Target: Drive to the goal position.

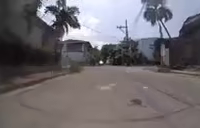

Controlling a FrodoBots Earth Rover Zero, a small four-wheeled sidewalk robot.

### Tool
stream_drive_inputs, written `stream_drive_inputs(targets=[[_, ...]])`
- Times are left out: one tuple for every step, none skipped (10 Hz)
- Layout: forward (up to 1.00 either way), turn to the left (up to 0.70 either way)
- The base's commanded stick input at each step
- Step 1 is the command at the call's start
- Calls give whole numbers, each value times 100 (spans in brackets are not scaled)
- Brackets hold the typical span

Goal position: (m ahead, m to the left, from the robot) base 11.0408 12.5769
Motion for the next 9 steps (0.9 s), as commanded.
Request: stream_drive_inputs(targets=[[100,0],[100,0],[100,0],[100,-4],[100,-20],[100,-40],[100,-40],[100,-40],[100,-40]])
